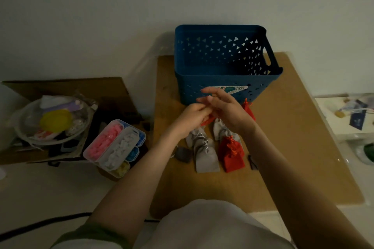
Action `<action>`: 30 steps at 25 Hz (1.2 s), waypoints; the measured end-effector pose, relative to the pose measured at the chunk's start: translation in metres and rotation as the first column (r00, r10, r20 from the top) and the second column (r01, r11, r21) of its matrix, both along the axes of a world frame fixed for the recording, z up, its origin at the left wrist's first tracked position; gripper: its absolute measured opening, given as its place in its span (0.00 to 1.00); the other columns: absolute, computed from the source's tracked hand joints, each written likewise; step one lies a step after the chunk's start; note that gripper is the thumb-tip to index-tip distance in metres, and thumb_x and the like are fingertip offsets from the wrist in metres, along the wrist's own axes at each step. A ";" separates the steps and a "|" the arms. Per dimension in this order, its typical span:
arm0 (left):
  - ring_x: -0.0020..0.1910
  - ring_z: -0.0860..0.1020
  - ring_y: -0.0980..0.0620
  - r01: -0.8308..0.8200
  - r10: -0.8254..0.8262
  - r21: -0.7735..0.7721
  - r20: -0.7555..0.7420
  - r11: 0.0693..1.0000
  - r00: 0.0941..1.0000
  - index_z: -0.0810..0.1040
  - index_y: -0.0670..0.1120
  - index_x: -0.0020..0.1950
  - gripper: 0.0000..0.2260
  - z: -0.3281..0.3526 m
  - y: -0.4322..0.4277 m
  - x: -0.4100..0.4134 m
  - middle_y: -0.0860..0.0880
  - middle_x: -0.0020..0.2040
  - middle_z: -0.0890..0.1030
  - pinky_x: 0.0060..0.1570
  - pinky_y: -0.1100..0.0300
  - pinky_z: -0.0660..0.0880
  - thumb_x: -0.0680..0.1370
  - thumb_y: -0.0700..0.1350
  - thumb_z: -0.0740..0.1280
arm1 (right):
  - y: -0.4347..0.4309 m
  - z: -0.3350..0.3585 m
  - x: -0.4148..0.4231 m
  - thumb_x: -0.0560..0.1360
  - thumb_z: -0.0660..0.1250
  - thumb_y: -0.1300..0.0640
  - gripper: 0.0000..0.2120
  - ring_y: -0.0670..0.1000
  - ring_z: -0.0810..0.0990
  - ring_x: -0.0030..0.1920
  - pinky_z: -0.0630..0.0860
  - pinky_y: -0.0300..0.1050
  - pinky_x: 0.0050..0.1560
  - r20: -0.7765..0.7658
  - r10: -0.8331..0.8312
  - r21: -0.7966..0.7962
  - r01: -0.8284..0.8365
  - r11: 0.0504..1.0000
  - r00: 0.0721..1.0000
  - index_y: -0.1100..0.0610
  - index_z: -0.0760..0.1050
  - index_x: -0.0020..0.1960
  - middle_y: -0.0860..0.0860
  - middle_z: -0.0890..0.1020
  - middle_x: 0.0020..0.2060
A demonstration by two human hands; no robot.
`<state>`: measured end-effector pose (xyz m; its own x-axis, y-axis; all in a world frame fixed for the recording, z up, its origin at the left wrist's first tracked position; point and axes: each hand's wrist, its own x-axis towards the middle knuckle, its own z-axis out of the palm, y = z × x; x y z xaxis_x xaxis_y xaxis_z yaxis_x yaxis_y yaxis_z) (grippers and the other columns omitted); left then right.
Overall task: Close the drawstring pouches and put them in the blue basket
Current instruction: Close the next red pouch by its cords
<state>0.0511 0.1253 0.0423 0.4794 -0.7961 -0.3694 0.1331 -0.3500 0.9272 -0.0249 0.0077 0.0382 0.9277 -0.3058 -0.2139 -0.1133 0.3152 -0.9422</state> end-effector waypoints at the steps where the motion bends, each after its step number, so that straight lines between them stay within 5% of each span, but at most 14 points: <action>1: 0.22 0.64 0.59 -0.023 0.023 0.000 -0.010 1.000 1.000 0.71 0.48 0.35 0.16 -0.004 -0.001 0.000 0.54 0.25 0.67 0.24 0.66 0.61 0.82 0.50 0.58 | 0.001 -0.003 -0.003 0.79 0.60 0.62 0.12 0.51 0.81 0.47 0.78 0.44 0.46 -0.033 -0.040 0.016 0.041 0.999 0.999 0.58 0.71 0.63 0.54 0.81 0.49; 9: 0.18 0.60 0.61 -0.201 0.204 0.040 -0.144 0.979 0.968 0.76 0.46 0.41 0.17 -0.007 -0.007 -0.004 0.54 0.23 0.64 0.18 0.68 0.56 0.83 0.51 0.53 | -0.004 -0.014 -0.018 0.75 0.67 0.67 0.14 0.49 0.80 0.49 0.77 0.41 0.52 -0.150 0.058 -0.182 -0.085 0.980 0.987 0.61 0.71 0.59 0.53 0.80 0.47; 12: 0.19 0.58 0.59 -0.251 0.255 0.042 -0.144 0.967 0.956 0.78 0.45 0.42 0.18 -0.004 -0.010 -0.006 0.53 0.24 0.62 0.18 0.67 0.54 0.83 0.50 0.53 | -0.005 -0.020 -0.015 0.73 0.70 0.62 0.09 0.54 0.77 0.50 0.72 0.51 0.56 -0.151 0.071 -0.236 -0.106 0.966 0.986 0.58 0.75 0.52 0.56 0.80 0.47; 16: 0.20 0.58 0.58 -0.276 0.278 0.039 -0.206 0.960 0.938 0.78 0.44 0.41 0.19 -0.003 -0.018 -0.010 0.52 0.23 0.63 0.21 0.64 0.53 0.83 0.48 0.53 | -0.017 -0.021 -0.020 0.72 0.70 0.56 0.14 0.57 0.77 0.50 0.72 0.58 0.58 -0.175 0.127 -0.205 -0.163 0.965 0.976 0.63 0.78 0.54 0.61 0.80 0.49; 20: 0.22 0.61 0.58 -0.277 0.283 0.059 -0.224 0.959 0.933 0.78 0.44 0.42 0.17 0.001 -0.022 -0.020 0.51 0.27 0.70 0.22 0.66 0.55 0.83 0.46 0.54 | -0.031 -0.020 -0.027 0.79 0.64 0.62 0.06 0.52 0.79 0.44 0.75 0.47 0.49 -0.168 0.201 -0.193 -0.232 0.953 0.965 0.63 0.76 0.52 0.57 0.81 0.44; 25: 0.34 0.72 0.60 -0.184 0.172 0.175 0.081 0.967 0.982 0.78 0.47 0.48 0.08 0.010 -0.021 -0.023 0.52 0.39 0.79 0.33 0.66 0.66 0.81 0.43 0.60 | -0.039 -0.024 -0.030 0.78 0.61 0.67 0.06 0.43 0.76 0.36 0.72 0.35 0.38 -0.220 0.169 -0.225 -0.219 0.950 0.961 0.57 0.73 0.49 0.50 0.78 0.40; 27: 0.40 0.77 0.59 -0.200 0.174 0.134 0.182 0.971 0.968 0.79 0.45 0.49 0.07 0.008 -0.020 -0.023 0.50 0.42 0.81 0.38 0.68 0.71 0.80 0.40 0.61 | -0.038 -0.027 -0.028 0.78 0.62 0.67 0.06 0.46 0.77 0.39 0.73 0.38 0.41 -0.198 0.173 -0.210 -0.214 0.954 0.965 0.60 0.72 0.53 0.55 0.80 0.43; 30: 0.48 0.80 0.50 -0.208 0.156 0.095 0.389 0.974 0.908 0.76 0.46 0.43 0.06 -0.003 -0.017 -0.020 0.44 0.48 0.83 0.50 0.56 0.77 0.78 0.39 0.64 | -0.036 -0.030 -0.026 0.77 0.64 0.66 0.05 0.56 0.77 0.45 0.72 0.49 0.49 -0.186 0.131 -0.189 -0.166 0.968 0.974 0.59 0.73 0.52 0.65 0.79 0.48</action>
